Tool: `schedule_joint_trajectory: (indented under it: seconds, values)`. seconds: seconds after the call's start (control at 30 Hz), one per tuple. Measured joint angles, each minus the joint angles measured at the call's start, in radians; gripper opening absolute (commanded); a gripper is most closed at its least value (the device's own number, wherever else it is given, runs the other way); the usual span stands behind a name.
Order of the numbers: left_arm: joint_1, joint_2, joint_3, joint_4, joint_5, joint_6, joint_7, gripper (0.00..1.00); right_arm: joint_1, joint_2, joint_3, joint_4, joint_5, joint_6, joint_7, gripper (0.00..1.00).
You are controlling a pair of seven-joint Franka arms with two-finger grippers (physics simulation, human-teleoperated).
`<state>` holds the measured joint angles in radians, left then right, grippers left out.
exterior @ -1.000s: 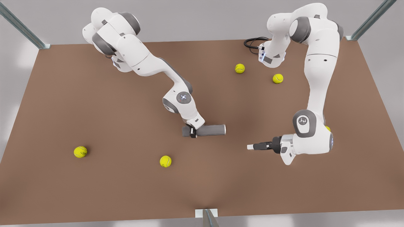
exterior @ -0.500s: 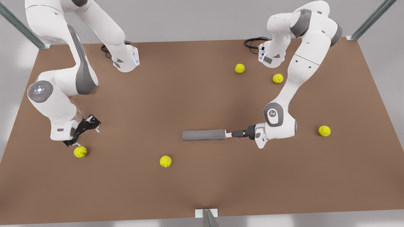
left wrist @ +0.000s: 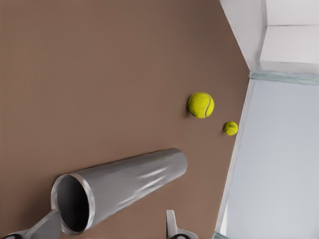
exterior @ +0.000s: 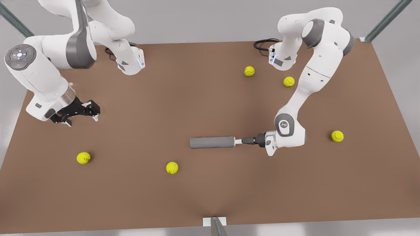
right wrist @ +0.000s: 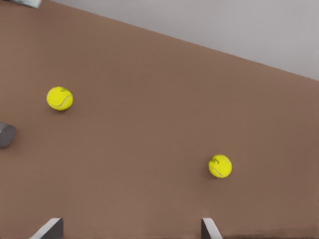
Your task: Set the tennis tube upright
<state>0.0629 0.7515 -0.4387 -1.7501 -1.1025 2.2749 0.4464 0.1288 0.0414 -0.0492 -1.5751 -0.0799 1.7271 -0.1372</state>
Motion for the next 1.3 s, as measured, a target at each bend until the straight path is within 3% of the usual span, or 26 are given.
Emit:
schedule_joint_trajectory:
  seconds: [0.1,0.2,1.03,1.07,1.17,1.3]
  values:
    - [-0.002,0.015,-0.002,0.006,-0.002,-0.004,-0.006,1.0,-0.109,0.055,-0.006,0.062,0.0,-0.034,-0.012,1.0]
    - [-0.009,0.019,-0.003,0.008,-0.008,-0.003,-0.006,1.0,-0.053,0.069,-0.003,0.05,0.004,-0.032,-0.014,1.0]
    - [-0.071,0.126,-0.009,0.064,-0.165,0.036,0.11,0.99,-0.095,0.146,0.032,0.153,-0.014,0.032,0.018,1.0]
    - [-0.071,0.126,-0.01,0.066,-0.171,0.035,0.111,0.96,-0.091,0.152,0.033,0.153,-0.027,0.032,0.019,1.0]
    - [-0.071,0.126,-0.011,0.066,-0.191,0.035,0.112,0.69,-0.076,0.164,0.035,0.152,-0.034,0.032,0.037,1.0]
    - [-0.071,0.126,-0.011,0.07,-0.203,0.034,0.112,0.46,-0.067,0.181,0.034,0.152,-0.078,0.034,0.065,1.0]
